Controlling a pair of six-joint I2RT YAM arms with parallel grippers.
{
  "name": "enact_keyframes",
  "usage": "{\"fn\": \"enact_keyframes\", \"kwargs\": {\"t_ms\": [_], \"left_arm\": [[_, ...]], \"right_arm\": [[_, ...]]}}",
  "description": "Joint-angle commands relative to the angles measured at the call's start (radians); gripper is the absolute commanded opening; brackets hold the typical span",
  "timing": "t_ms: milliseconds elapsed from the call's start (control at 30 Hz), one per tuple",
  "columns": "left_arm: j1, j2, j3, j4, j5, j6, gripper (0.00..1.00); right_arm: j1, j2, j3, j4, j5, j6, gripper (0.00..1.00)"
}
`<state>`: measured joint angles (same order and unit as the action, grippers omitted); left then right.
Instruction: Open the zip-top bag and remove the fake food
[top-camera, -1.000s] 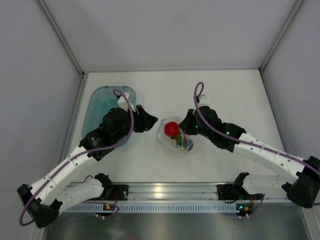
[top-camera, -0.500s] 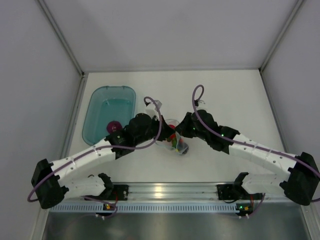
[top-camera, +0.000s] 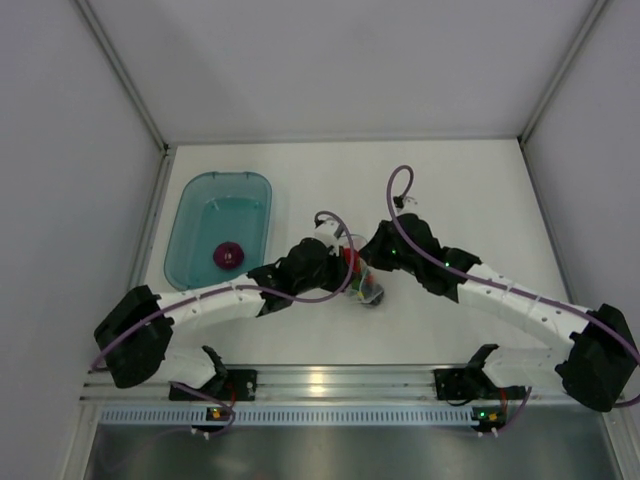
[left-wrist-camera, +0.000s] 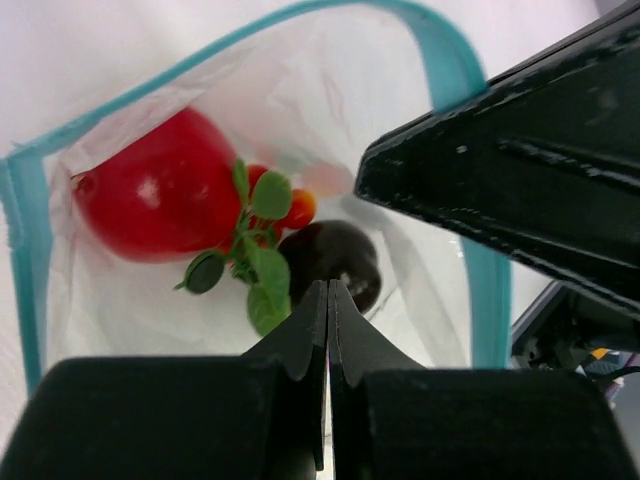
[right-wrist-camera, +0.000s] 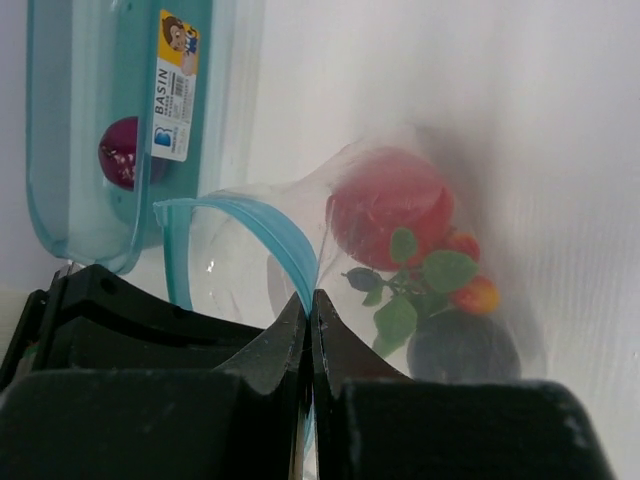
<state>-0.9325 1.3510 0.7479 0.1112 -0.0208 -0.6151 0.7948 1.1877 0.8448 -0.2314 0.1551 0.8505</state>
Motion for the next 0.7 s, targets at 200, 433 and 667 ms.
{"fn": "enact_keyframes", "kwargs": {"t_ms": [200,433,667], "left_arm": [[-0.026,0.166,0.073,0.085,-0.030,0.032,0.06],[-0.029,0.264,0.114,0.085,-0.057,-0.020,0.23],[-0.034,0.292,0.133,0.085,-0.100,-0.075,0.41]], "right_arm": [[-0.042,-0.014,-0.006,-0.043,-0.012,-0.097,0.00],[-0.083,-0.031,-0.047,-0.072,-0.031,-0.134,0.00],[-0.091,-0.048,-0.081,-0.060,-0.068,-0.140,0.00]]}}
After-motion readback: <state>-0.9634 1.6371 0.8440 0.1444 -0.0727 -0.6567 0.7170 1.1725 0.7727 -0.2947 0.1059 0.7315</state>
